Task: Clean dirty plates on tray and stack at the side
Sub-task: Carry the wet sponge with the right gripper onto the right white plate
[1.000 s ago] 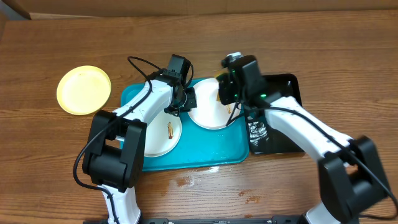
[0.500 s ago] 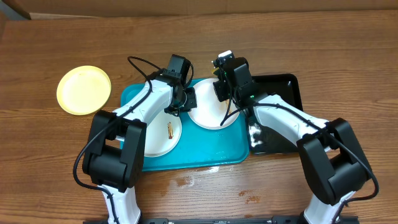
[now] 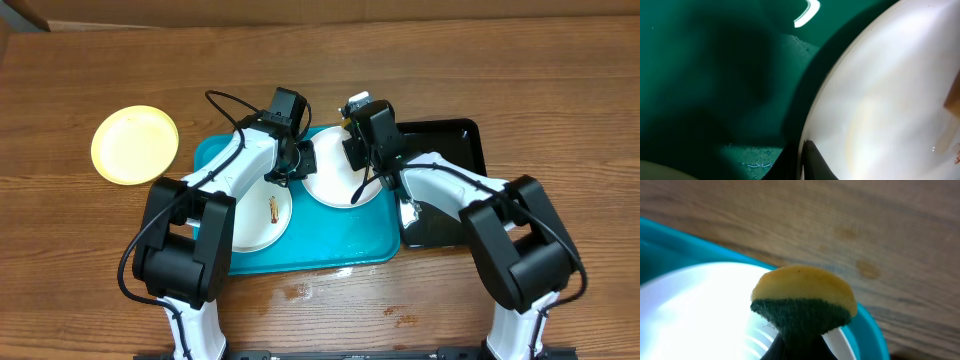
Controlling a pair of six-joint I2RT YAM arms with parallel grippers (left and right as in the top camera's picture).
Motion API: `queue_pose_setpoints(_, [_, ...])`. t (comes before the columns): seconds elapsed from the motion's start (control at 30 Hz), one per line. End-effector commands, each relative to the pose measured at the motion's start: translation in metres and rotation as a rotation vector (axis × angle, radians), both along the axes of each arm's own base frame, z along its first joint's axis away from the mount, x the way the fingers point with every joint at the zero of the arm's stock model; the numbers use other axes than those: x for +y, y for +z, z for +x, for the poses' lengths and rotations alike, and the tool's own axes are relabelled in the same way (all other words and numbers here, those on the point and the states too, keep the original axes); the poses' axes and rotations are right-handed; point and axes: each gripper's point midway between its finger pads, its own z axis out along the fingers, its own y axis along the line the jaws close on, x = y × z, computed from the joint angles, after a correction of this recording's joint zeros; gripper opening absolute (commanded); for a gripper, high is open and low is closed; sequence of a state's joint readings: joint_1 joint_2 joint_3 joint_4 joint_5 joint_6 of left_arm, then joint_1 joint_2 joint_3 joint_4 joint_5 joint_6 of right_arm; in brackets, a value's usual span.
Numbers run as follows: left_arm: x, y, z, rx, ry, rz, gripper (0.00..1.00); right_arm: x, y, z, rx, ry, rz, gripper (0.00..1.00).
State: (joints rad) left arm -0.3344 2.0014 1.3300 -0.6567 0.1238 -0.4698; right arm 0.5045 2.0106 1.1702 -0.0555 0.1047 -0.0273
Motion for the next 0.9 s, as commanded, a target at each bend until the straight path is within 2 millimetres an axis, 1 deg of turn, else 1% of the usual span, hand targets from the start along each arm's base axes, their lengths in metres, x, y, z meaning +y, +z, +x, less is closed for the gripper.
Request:
queue_pose_setpoints(0.0, [-0.002,-0.006,-0.002,0.012,-0.001,0.004,0.08,-0.004,-0.016,-0.001,0.026,-0.003,-0.027,0.04])
queue_pose_setpoints(0.13, [-0.002,-0.006,-0.003,0.013,-0.001,0.004,0.08,-0.006,-0.017,-0.004,0.04,-0.006,-0.03,0.04])
queue_pose_setpoints(0.2, [-0.002,-0.006,-0.003,0.013,-0.001,0.004,0.06,-0.007,-0.013,-0.008,0.053,-0.009,-0.032,0.04])
queue_pose_setpoints(0.27, [-0.002,-0.006,-0.003,0.013,-0.001,0.004,0.05,-0.007,-0.005,-0.011,0.06,-0.019,-0.025,0.04])
queue_pose_setpoints(0.4, [-0.002,-0.006,-0.002,0.012,0.0,0.004,0.05,-0.009,0.018,-0.016,0.059,-0.051,0.011,0.04])
queue_pose_setpoints(0.5, [-0.002,-0.006,-0.002,0.012,0.0,0.004,0.05,-0.002,0.031,-0.022,0.071,-0.016,0.054,0.04])
queue_pose_setpoints(0.63, [-0.002,-0.006,-0.002,0.009,0.0,0.002,0.05,0.009,0.034,-0.031,0.11,0.027,0.113,0.04])
queue_pose_setpoints(0.7, [-0.002,-0.006,-0.002,0.009,-0.001,0.002,0.05,0.012,0.036,-0.029,0.108,0.018,0.141,0.04])
queue_pose_setpoints(0.8, [-0.002,-0.006,-0.002,0.009,-0.001,0.003,0.05,0.018,0.049,-0.026,0.093,0.029,0.177,0.04])
queue_pose_setpoints(0.87, [-0.002,-0.006,-0.002,0.01,-0.001,0.002,0.06,0.017,0.053,-0.029,0.103,0.029,0.173,0.04])
